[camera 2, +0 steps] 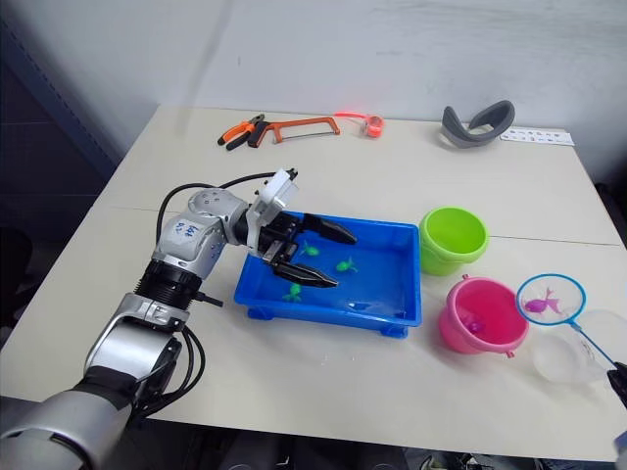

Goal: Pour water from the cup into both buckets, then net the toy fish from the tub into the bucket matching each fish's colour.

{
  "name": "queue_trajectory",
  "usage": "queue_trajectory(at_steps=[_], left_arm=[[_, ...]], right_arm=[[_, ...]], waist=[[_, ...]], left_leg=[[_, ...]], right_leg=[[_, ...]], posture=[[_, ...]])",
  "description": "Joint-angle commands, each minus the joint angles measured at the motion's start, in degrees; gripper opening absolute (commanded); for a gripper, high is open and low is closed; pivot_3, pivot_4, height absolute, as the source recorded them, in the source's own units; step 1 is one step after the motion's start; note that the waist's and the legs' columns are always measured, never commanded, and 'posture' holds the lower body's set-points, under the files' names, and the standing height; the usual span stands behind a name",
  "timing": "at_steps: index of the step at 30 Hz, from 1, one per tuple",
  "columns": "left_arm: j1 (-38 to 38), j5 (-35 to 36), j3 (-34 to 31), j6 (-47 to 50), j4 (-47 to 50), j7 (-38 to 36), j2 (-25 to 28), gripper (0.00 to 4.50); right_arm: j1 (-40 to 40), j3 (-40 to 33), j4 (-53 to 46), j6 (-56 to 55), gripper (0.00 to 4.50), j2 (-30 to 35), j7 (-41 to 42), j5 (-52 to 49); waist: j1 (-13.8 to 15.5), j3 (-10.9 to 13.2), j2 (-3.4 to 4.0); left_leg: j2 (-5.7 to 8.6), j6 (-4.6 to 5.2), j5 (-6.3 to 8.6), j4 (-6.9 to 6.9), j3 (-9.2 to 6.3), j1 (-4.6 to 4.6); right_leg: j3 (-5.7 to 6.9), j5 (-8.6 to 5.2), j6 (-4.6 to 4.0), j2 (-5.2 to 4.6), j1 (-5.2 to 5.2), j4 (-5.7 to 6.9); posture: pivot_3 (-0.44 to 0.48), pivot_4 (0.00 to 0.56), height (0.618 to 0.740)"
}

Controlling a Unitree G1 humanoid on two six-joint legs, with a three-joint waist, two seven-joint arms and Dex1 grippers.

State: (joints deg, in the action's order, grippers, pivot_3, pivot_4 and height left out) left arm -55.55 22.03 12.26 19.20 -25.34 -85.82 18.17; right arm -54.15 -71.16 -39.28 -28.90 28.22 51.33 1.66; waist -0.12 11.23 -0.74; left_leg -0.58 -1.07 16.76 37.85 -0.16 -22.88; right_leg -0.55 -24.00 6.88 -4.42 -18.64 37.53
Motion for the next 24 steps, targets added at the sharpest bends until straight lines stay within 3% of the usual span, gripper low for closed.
queue_trajectory(at_steps=[1,4,10,15,24], left_arm=[[-1.0,-0.1,-0.8,-0.5,1.2,0.0,0.0,4.44],[-0.7,0.0,-1.0,-0.2,1.7,0.4,0.3,4.44],[-0.1,0.1,-1.4,0.3,2.6,1.4,0.8,4.44],[0.1,0.3,-1.5,0.6,3.1,1.7,1.1,4.44],[0.3,0.2,-1.8,0.3,3.3,2.5,1.4,4.44]], right_arm=[[1.6,-2.0,6.5,-18.3,0.00,4.1,-4.6,12.4],[4.8,-4.0,10.3,-26.7,0.00,7.7,-9.1,18.7],[8.1,-5.3,14.4,-31.7,0.00,13.2,-13.7,24.3],[7.0,-3.3,15.6,-36.2,0.00,15.8,-14.8,25.3],[9.6,-3.2,16.0,-34.5,0.00,20.6,-15.4,23.5]], waist=[[0.0,0.0,0.00],[0.0,0.0,0.00],[-0.1,0.0,-0.01],[0.0,0.0,0.00],[-0.1,0.0,-0.01]], left_leg=[[0.00,-0.01,-0.01,0.00,0.00,0.01],[-0.02,-0.04,-0.02,0.00,0.00,0.03],[-0.03,-0.05,-0.04,0.00,-0.01,0.05],[-0.06,-0.05,-0.03,0.02,0.01,0.10],[-0.06,-0.04,-0.03,0.06,0.01,0.11]], right_leg=[[0.00,0.00,0.00,0.00,0.00,0.02],[0.01,0.00,0.00,0.01,0.01,0.03],[0.02,0.00,0.00,0.02,0.03,0.07],[0.01,0.00,-0.01,0.04,0.05,0.09],[0.01,0.00,-0.01,0.04,0.10,0.11]], posture=[[0.000,0.150,0.740],[0.000,0.150,0.740],[0.000,0.150,0.740],[0.000,0.150,0.740],[0.000,0.150,0.740]])
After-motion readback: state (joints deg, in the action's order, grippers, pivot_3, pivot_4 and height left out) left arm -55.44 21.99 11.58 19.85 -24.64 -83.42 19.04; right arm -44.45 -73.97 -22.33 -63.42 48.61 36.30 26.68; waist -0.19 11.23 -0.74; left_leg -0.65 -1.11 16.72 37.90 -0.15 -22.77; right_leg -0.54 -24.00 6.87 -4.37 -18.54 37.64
